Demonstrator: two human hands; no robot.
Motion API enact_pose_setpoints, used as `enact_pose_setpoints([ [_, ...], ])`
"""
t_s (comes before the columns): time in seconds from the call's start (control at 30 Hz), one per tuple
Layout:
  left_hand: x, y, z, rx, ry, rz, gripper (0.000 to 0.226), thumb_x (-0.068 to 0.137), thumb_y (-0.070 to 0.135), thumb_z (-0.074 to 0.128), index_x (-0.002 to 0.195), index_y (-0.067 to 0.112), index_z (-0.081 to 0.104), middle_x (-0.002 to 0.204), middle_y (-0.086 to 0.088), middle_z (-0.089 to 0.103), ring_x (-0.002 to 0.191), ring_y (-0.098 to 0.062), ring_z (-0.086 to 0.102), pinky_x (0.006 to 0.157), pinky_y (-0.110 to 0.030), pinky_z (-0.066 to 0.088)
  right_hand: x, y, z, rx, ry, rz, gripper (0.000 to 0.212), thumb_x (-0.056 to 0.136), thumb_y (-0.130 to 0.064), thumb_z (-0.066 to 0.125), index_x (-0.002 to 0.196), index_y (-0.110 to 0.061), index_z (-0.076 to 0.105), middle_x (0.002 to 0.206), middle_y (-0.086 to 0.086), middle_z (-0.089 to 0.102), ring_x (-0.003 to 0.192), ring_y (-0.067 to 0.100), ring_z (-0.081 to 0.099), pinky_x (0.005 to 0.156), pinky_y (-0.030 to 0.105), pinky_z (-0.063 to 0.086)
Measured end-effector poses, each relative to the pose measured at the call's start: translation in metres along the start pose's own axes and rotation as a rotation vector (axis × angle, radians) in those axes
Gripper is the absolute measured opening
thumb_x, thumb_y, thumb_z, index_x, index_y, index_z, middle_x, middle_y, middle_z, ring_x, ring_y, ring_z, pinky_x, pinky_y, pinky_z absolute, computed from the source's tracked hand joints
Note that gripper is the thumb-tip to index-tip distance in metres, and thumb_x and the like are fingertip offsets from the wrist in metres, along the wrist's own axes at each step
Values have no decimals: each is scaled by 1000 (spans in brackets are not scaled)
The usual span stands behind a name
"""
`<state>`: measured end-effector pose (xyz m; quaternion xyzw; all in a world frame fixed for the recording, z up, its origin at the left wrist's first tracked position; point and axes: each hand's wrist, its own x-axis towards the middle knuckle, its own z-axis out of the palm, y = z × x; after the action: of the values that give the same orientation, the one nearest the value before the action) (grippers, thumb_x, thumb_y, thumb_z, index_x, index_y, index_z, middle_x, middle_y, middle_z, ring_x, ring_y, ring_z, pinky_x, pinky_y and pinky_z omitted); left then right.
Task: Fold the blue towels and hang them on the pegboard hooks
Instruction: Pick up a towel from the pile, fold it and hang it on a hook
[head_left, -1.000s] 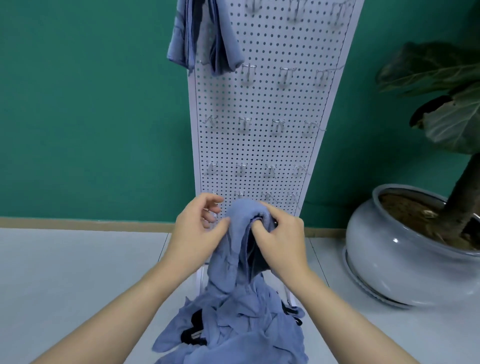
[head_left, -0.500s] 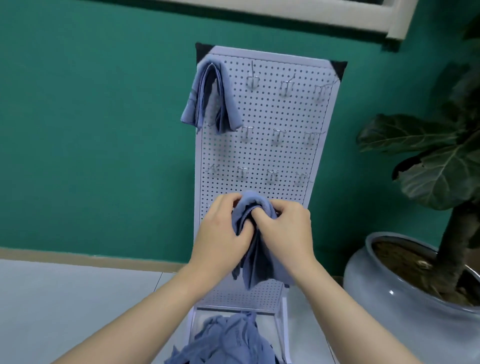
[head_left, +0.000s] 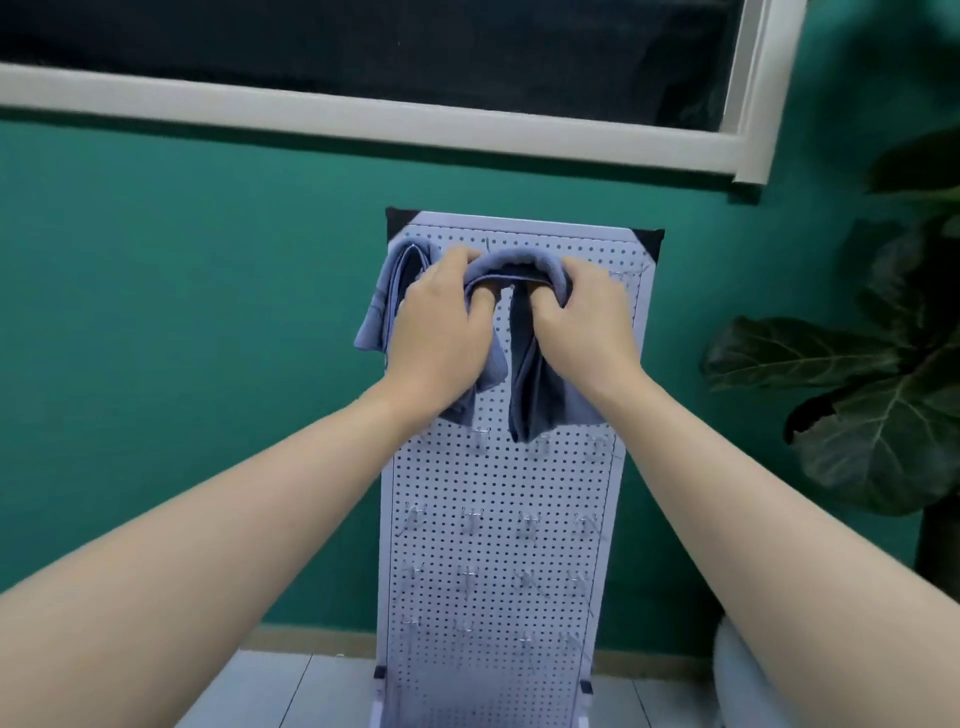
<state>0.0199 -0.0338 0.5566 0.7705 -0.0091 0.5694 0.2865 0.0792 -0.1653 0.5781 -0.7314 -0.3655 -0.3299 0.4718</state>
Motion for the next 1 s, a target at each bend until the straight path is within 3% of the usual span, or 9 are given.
enact_pose_setpoints([
  [0.13,49,-1,1,-70,70,-41,20,97,10,47,97,15,66,86,7,66,76,-2,56,67,-13,39,43,0,8,-67,7,-96,10,100,-12,44,103,-17,52,94,7,64,83,29,58,71,41,47],
  [0.2,69,-3,5,-80,89,-54,21,98,10,48,89,21,64,78,16,61,72,7,55,64,-11,37,61,2,15,-82,17,-102,9,101,-13,43,105,-15,51,95,10,63,83,31,58,71,44,48],
  [0.33,102,-20,20,-95,121,-134,28,98,13,49,74,24,57,69,13,56,68,-9,49,61,-22,37,91,8,32,-94,15,-66,17,104,-12,42,116,-8,53,98,9,59,85,31,57,71,43,48],
  [0.43,117,-34,37,-108,143,-215,32,99,12,49,68,21,51,65,9,52,62,-8,44,56,-23,35,108,17,47,-90,1,-2,17,105,-12,40,116,-8,53,101,10,59,86,31,58,72,43,50],
  [0.6,128,-57,65,-171,184,-393,24,100,11,48,79,12,58,72,2,55,70,-20,49,63,-31,35,127,35,78,-78,-19,52,14,103,-11,40,106,-9,53,106,13,62,87,32,58,73,44,49],
  [0.73,121,-78,85,-137,107,-468,27,99,9,47,74,18,53,69,1,53,70,-23,47,56,-32,33,128,60,100,-92,-32,130,21,102,-13,41,109,-13,61,109,11,65,88,29,55,67,35,39],
  [0.83,111,-95,88,-51,-36,-364,18,97,8,48,82,15,55,78,-3,58,69,-20,47,53,-25,32,118,83,108,-53,-60,134,19,101,-11,39,98,-14,58,94,7,63,79,27,55,59,35,40],
  [0.93,96,-106,82,67,-183,-270,21,90,3,48,78,20,47,80,-3,57,66,-17,48,53,-28,31,106,99,109,-85,-34,59,16,98,-6,40,95,-12,54,86,9,60,76,29,52,64,41,44],
  [1.0,86,-111,78,92,-246,-248,13,87,1,46,82,13,47,80,-5,57,69,-22,48,53,-29,32,99,104,110,-77,-9,29,17,95,-1,40,95,-12,54,81,7,57,72,27,48,62,41,43],
])
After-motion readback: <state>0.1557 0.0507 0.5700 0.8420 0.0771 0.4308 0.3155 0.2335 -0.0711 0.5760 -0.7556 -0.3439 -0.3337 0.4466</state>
